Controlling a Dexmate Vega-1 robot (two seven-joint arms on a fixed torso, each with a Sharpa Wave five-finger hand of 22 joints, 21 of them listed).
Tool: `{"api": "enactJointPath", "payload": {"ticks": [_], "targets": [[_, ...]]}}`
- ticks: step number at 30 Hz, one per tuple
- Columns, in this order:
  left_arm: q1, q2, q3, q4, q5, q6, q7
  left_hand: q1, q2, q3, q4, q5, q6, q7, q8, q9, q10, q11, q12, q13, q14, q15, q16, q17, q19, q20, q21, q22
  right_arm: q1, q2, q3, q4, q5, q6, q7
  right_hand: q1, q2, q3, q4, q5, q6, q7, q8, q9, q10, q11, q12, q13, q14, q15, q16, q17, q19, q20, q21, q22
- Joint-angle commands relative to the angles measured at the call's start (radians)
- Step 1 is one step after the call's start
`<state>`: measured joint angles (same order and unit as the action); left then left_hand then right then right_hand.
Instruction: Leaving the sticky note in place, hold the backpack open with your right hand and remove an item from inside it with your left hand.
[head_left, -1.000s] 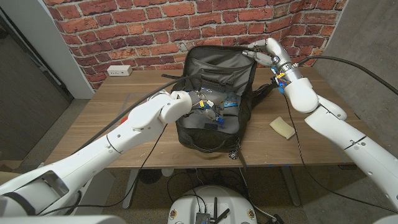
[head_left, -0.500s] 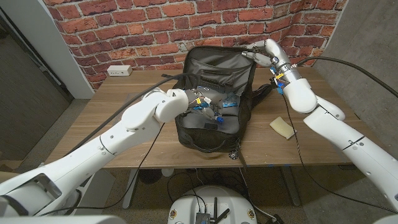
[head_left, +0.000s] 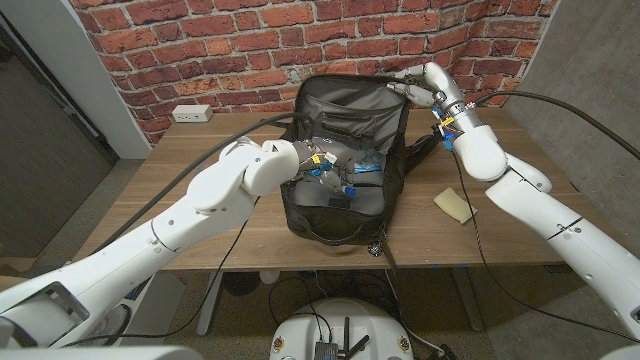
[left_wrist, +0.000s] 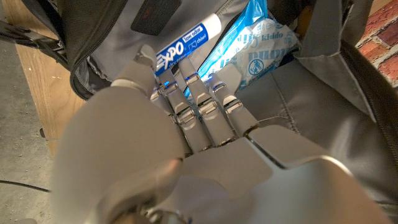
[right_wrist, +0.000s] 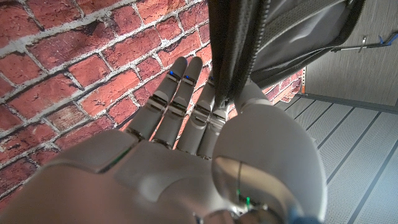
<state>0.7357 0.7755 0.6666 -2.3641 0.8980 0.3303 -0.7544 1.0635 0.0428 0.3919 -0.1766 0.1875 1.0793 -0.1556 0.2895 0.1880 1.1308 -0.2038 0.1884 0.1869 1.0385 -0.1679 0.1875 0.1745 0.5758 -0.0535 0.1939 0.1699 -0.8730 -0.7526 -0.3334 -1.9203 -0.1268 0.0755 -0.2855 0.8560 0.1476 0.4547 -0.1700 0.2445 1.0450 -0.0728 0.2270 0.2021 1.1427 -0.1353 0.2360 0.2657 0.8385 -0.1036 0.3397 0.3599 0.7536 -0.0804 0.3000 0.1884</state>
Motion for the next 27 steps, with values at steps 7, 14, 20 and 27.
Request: {"api": "enactJointPath", "payload": {"ticks": [7, 14, 20, 27], "targets": [[0.023, 0.014, -0.031, -0.091, 0.071, 0.094, -0.094, 0.014, 0.024, 0.010, 0.006, 0.008, 0.011, 0.000, 0.005, 0.004, 0.005, -0.001, 0.003, 0.003, 0.006, -0.075, 0.000, 0.004, 0.014, -0.146, 0.003, 0.003, 0.009, 0.002, -0.009, 0.005, -0.005, -0.002, 0.006, 0.001, 0.010, 0.002, 0.005, 0.007, 0.015, -0.009, 0.003, 0.002, 0.003, 0.003, -0.004, 0.003, 0.010, -0.118, -0.006, 0.003, -0.009, -0.080, 0.009, 0.002], [0.035, 0.027, -0.053, -0.115, 0.081, 0.118, -0.129, 0.013, 0.024, 0.011, 0.006, 0.008, 0.012, -0.001, 0.005, 0.005, 0.007, -0.001, 0.004, 0.004, 0.004, -0.075, -0.001, 0.003, 0.014, -0.146, 0.003, 0.003, 0.011, -0.001, -0.009, 0.005, -0.004, 0.000, 0.010, 0.002, 0.011, 0.002, 0.005, 0.007, 0.015, -0.010, 0.003, 0.003, 0.004, 0.003, -0.004, 0.003, 0.010, -0.118, -0.007, 0.004, -0.009, -0.080, 0.009, 0.002], [0.069, 0.044, -0.079, -0.147, 0.114, 0.145, -0.132, 0.013, 0.024, 0.011, 0.007, 0.008, 0.012, -0.002, 0.006, 0.007, 0.006, 0.000, 0.003, 0.004, 0.005, -0.075, -0.001, 0.004, 0.013, -0.146, 0.002, 0.003, 0.013, -0.001, -0.012, 0.005, -0.003, -0.001, 0.014, 0.000, 0.010, 0.001, 0.006, 0.007, 0.015, -0.009, 0.002, 0.003, 0.008, 0.004, -0.003, 0.003, 0.012, -0.116, -0.007, 0.006, -0.010, -0.080, 0.010, 0.002], [0.113, 0.061, -0.110, -0.177, 0.151, 0.170, -0.130, 0.012, 0.023, 0.011, 0.006, 0.007, 0.013, -0.002, 0.006, 0.008, 0.007, -0.001, 0.003, 0.004, 0.004, -0.075, -0.001, 0.004, 0.013, -0.146, 0.002, 0.003, 0.015, -0.002, -0.015, 0.005, -0.003, -0.001, 0.018, 0.001, 0.010, 0.001, 0.005, 0.007, 0.015, -0.010, 0.002, 0.003, 0.006, 0.002, -0.004, 0.003, 0.011, -0.117, -0.008, 0.006, -0.010, -0.080, 0.010, 0.002]]}}
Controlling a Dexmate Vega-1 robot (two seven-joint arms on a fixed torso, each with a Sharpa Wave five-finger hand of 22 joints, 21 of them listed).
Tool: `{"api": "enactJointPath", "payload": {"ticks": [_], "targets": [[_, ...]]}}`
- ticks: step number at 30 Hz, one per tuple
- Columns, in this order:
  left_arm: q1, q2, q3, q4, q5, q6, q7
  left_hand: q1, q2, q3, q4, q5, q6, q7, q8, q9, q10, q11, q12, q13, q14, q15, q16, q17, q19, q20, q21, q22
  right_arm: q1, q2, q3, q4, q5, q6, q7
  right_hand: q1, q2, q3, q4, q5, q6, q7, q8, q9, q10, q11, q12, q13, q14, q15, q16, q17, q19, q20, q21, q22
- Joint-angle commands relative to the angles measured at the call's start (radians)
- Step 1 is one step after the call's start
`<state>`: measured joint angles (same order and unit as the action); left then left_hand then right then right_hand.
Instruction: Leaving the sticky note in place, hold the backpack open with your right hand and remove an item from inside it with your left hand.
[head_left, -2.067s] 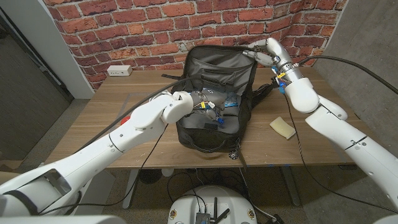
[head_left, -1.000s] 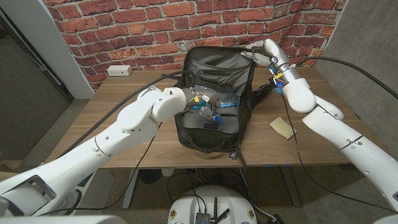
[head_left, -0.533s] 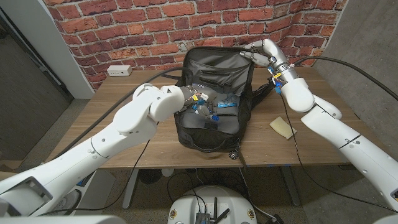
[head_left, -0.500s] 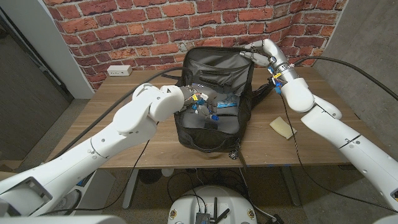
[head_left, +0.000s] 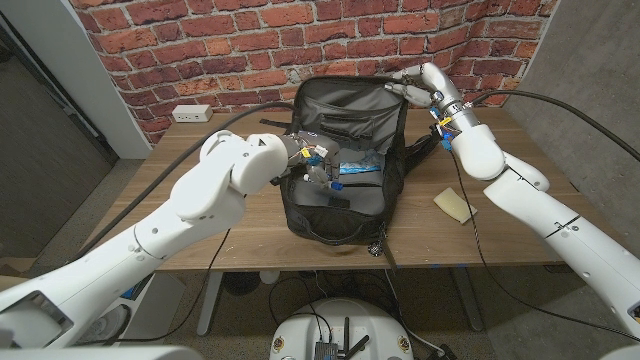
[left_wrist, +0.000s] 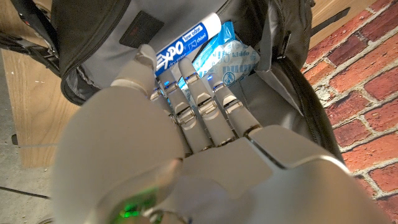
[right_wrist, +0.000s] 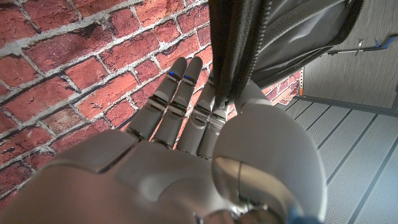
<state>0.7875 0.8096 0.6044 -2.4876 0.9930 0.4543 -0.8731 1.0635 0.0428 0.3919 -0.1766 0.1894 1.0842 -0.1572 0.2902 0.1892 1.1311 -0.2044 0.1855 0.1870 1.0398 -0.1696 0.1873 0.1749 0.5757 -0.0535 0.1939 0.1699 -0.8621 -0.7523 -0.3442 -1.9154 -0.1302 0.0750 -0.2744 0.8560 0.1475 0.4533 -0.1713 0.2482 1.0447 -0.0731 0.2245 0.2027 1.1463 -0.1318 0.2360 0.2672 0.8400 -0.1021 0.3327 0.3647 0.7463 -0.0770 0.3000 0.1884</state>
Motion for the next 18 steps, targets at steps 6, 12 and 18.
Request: {"api": "enactJointPath", "payload": {"ticks": [6, 12, 18], "targets": [[0.099, 0.035, -0.075, -0.077, 0.098, 0.061, -0.012, 0.012, 0.024, 0.011, 0.007, 0.006, 0.007, 0.000, 0.005, 0.006, 0.005, 0.000, 0.005, 0.004, 0.003, -0.074, -0.001, 0.004, 0.013, -0.146, 0.002, 0.003, 0.008, 0.000, -0.008, 0.003, 0.001, 0.001, 0.011, 0.001, 0.010, 0.002, 0.006, 0.003, 0.015, -0.009, 0.004, 0.002, 0.003, 0.000, -0.004, 0.002, 0.010, -0.119, -0.002, 0.002, -0.003, -0.083, 0.011, 0.002], [0.142, 0.034, -0.104, -0.097, 0.144, 0.077, -0.026, 0.013, 0.024, 0.012, 0.006, 0.006, 0.006, 0.001, 0.004, 0.006, 0.003, 0.000, 0.004, 0.003, 0.002, -0.074, -0.001, 0.004, 0.012, -0.146, 0.002, 0.003, 0.016, 0.004, -0.014, 0.009, 0.002, 0.004, 0.015, 0.002, 0.011, 0.003, 0.006, 0.004, 0.015, -0.009, 0.003, 0.002, 0.000, -0.002, -0.005, 0.002, 0.010, -0.120, -0.002, 0.003, -0.003, -0.083, 0.011, 0.002], [0.192, 0.035, -0.148, -0.111, 0.177, 0.085, -0.011, 0.013, 0.024, 0.012, 0.006, 0.005, 0.007, 0.000, 0.004, 0.007, 0.002, 0.000, 0.004, 0.004, 0.001, -0.074, -0.002, 0.004, 0.011, -0.146, 0.001, 0.003, 0.025, 0.011, -0.022, 0.020, 0.005, 0.008, 0.019, 0.002, 0.011, 0.003, 0.006, 0.004, 0.016, -0.009, 0.004, 0.002, 0.003, 0.000, -0.004, 0.003, 0.011, -0.119, -0.002, 0.004, -0.003, -0.083, 0.012, 0.002]]}}
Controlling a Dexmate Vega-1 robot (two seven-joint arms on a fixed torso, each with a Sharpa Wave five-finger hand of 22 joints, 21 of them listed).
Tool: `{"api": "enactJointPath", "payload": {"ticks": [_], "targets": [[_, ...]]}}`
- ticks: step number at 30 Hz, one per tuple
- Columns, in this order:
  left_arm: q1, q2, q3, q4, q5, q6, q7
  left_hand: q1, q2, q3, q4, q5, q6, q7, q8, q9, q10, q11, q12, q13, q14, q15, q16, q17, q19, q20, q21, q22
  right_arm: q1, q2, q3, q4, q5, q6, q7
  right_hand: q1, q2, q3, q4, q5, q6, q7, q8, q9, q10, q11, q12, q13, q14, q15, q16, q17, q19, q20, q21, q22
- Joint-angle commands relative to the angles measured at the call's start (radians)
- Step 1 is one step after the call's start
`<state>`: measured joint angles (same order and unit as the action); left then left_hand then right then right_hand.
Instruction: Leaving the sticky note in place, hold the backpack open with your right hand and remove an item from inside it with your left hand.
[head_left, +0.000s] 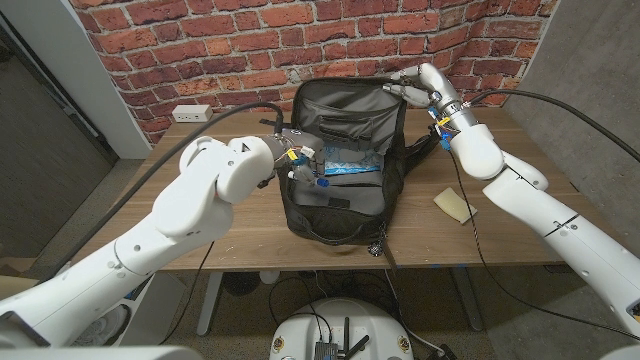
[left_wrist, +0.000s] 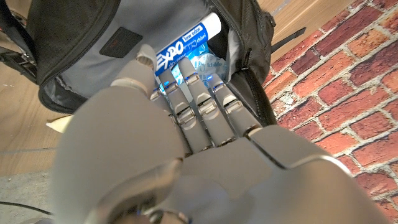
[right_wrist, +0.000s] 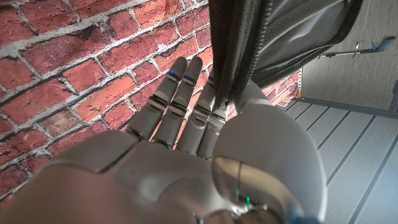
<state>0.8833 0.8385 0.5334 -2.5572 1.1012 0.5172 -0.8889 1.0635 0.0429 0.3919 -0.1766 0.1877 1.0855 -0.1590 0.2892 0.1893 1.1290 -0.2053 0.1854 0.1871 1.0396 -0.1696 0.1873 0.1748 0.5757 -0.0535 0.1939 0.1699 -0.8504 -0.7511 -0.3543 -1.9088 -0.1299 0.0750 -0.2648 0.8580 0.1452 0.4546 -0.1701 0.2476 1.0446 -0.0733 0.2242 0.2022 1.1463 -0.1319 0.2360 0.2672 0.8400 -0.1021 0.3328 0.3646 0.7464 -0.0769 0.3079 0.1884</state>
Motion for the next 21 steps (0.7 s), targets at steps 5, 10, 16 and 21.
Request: {"api": "enactJointPath", "payload": {"ticks": [5, 10, 16, 21], "targets": [[0.122, -0.001, -0.105, -0.045, 0.075, 0.021, 0.007, 0.013, 0.026, 0.013, 0.007, 0.007, 0.005, 0.002, 0.005, 0.006, 0.004, 0.001, 0.004, 0.004, 0.003, -0.074, 0.000, 0.004, 0.011, -0.146, 0.002, 0.003, 0.016, 0.012, -0.015, 0.018, 0.008, 0.008, 0.011, 0.000, 0.013, 0.002, 0.005, 0.004, 0.016, -0.009, 0.004, 0.003, 0.003, 0.000, -0.005, 0.002, 0.011, -0.119, -0.003, 0.005, -0.003, -0.083, 0.004, 0.002], [0.164, -0.006, -0.145, -0.051, 0.082, 0.037, 0.026, 0.014, 0.026, 0.013, 0.006, 0.007, 0.006, 0.002, 0.005, 0.007, 0.005, 0.001, 0.005, 0.004, 0.004, -0.074, 0.000, 0.005, 0.011, -0.146, 0.002, 0.004, 0.013, 0.013, -0.015, 0.018, 0.009, 0.010, 0.008, 0.000, 0.013, 0.002, 0.004, 0.004, 0.015, -0.009, 0.003, 0.003, -0.001, -0.001, -0.007, 0.003, 0.010, -0.119, -0.004, 0.005, -0.004, -0.084, 0.004, 0.002], [0.210, -0.002, -0.198, -0.039, 0.063, 0.041, 0.069, 0.013, 0.025, 0.012, 0.006, 0.007, 0.007, 0.001, 0.006, 0.008, 0.004, 0.002, 0.005, 0.004, 0.004, -0.074, 0.000, 0.005, 0.012, -0.146, 0.002, 0.004, 0.000, 0.005, -0.009, -0.003, -0.005, 0.005, -0.002, -0.002, 0.014, 0.001, 0.006, 0.004, 0.015, -0.009, 0.003, 0.003, 0.000, -0.001, -0.007, 0.003, 0.011, -0.118, -0.004, 0.006, -0.004, -0.084, 0.005, 0.002], [0.226, 0.001, -0.215, -0.031, 0.058, 0.046, 0.090, 0.014, 0.026, 0.012, 0.006, 0.007, 0.005, 0.003, 0.005, 0.007, 0.005, 0.002, 0.005, 0.004, 0.005, -0.074, 0.001, 0.005, 0.012, -0.146, 0.002, 0.004, -0.003, 0.004, -0.005, -0.007, -0.008, -0.003, -0.007, -0.001, 0.013, 0.002, 0.005, 0.005, 0.014, -0.009, 0.002, 0.003, 0.000, -0.001, -0.007, 0.003, 0.010, -0.119, -0.006, 0.006, -0.004, -0.084, 0.005, 0.002]]}}
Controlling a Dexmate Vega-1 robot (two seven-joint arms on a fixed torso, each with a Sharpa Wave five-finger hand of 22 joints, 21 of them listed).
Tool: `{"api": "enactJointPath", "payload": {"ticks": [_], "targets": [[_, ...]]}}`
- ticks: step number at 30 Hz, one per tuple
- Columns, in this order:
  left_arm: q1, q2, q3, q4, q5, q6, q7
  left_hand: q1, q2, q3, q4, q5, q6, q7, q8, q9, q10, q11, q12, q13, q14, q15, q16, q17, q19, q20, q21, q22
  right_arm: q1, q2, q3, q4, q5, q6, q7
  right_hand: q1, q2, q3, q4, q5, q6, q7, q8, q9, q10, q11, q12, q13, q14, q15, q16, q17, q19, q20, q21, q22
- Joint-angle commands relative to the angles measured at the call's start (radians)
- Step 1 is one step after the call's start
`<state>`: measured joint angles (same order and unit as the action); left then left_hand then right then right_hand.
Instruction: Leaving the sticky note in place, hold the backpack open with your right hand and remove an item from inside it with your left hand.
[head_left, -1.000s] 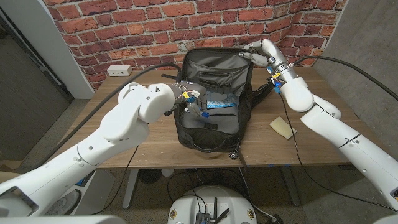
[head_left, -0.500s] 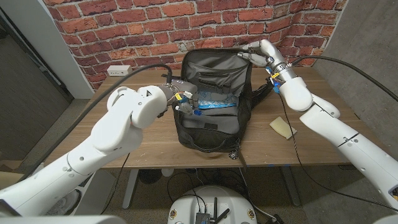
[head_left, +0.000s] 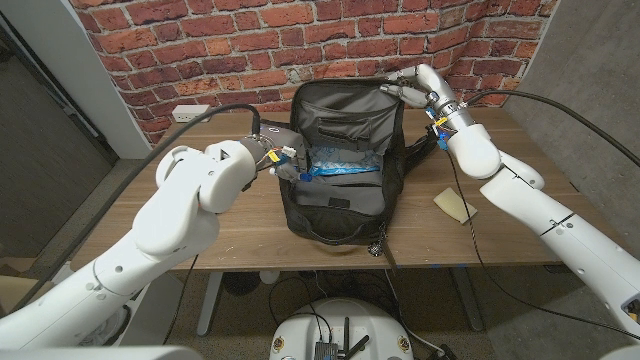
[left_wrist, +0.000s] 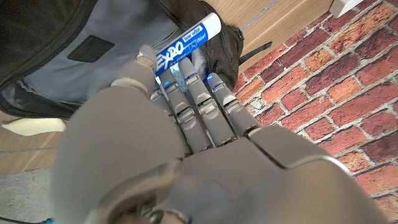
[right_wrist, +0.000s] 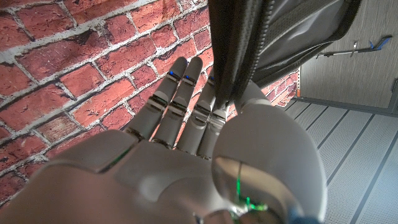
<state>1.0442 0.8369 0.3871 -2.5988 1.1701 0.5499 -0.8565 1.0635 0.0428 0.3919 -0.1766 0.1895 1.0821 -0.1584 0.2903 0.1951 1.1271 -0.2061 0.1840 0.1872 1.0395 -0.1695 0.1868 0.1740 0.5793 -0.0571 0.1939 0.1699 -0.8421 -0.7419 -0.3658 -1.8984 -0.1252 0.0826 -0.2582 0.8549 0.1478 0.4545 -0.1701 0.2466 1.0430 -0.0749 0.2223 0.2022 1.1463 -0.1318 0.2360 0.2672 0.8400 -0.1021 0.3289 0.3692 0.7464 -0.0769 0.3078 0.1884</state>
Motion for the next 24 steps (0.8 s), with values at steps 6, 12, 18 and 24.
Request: {"api": "enactJointPath", "payload": {"ticks": [6, 12, 18, 24], "targets": [[0.080, 0.009, -0.086, 0.023, -0.019, 0.023, 0.083, 0.014, 0.026, 0.012, 0.006, 0.005, 0.008, 0.002, 0.003, 0.002, 0.008, 0.002, 0.007, 0.004, 0.005, -0.074, 0.001, 0.005, 0.010, -0.142, 0.003, 0.004, -0.009, -0.005, 0.007, -0.016, -0.012, -0.022, -0.012, 0.001, 0.011, 0.001, 0.006, 0.005, 0.018, -0.008, 0.005, 0.003, 0.002, -0.001, -0.007, 0.003, 0.010, -0.118, -0.002, 0.003, -0.004, -0.084, 0.005, 0.002], [0.100, 0.014, -0.112, 0.034, -0.043, 0.041, 0.119, 0.014, 0.027, 0.013, 0.006, 0.005, 0.009, 0.002, 0.004, 0.001, 0.008, 0.002, 0.007, 0.004, 0.004, -0.074, 0.000, 0.005, 0.010, -0.142, 0.003, 0.004, -0.005, -0.003, 0.006, -0.011, -0.011, -0.022, -0.013, 0.002, 0.011, 0.001, 0.005, 0.006, 0.016, -0.008, 0.004, 0.003, 0.003, -0.001, -0.006, 0.003, 0.010, -0.119, -0.003, 0.003, -0.005, -0.084, 0.006, 0.002], [0.117, 0.016, -0.132, 0.041, -0.073, 0.061, 0.160, 0.014, 0.026, 0.013, 0.006, 0.005, 0.010, 0.002, 0.004, 0.001, 0.009, 0.002, 0.007, 0.004, 0.004, -0.074, 0.000, 0.005, 0.010, -0.143, 0.003, 0.004, -0.009, -0.002, 0.007, -0.014, -0.008, -0.023, -0.016, 0.002, 0.010, 0.001, 0.005, 0.006, 0.016, -0.008, 0.003, 0.003, 0.002, -0.001, -0.007, 0.004, 0.010, -0.118, -0.003, 0.004, -0.005, -0.083, 0.006, 0.002], [0.095, 0.032, -0.110, 0.053, -0.050, 0.089, 0.164, 0.014, 0.025, 0.013, 0.006, 0.005, 0.008, 0.003, 0.002, 0.001, 0.006, 0.002, 0.006, 0.004, 0.003, -0.074, -0.001, 0.005, 0.011, -0.142, 0.003, 0.004, -0.019, -0.005, 0.013, -0.031, 0.002, -0.037, -0.013, 0.001, 0.010, 0.001, 0.006, 0.006, 0.017, -0.008, 0.003, 0.004, -0.001, -0.001, -0.009, 0.003, 0.010, -0.118, -0.004, 0.005, -0.006, -0.083, 0.006, 0.002]]}}
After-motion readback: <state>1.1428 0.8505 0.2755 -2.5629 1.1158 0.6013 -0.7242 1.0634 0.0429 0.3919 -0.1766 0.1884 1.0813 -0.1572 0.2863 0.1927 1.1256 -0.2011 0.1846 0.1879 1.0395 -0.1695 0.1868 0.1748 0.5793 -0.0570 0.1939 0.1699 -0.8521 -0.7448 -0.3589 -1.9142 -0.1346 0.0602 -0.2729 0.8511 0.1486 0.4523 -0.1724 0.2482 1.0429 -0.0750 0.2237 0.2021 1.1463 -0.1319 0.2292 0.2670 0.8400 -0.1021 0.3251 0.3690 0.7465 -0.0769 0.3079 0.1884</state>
